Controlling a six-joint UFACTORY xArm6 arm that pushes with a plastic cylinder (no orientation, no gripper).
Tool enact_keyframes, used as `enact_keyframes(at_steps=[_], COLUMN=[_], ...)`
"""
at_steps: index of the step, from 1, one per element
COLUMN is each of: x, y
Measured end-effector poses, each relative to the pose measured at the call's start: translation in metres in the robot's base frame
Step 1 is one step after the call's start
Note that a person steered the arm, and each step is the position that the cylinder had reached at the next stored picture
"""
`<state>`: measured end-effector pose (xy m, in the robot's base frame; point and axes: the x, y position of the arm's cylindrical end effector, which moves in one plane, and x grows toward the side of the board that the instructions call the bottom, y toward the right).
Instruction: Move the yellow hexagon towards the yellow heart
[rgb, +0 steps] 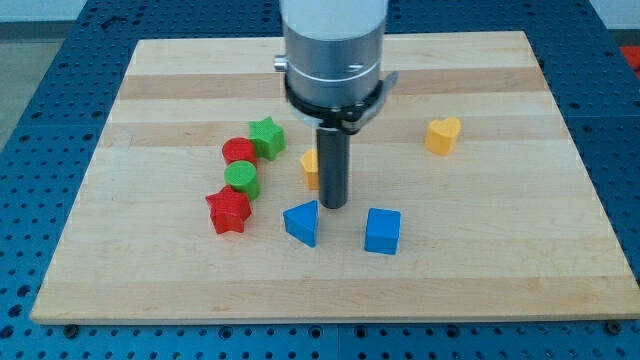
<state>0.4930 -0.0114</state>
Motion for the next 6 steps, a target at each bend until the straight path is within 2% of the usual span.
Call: enact_keyframes(at_steps=[2, 3, 4, 6], x=[-0.017, -0.044, -0.052, -0.035], y=[-0.049, -0.026, 0.006, 0.038])
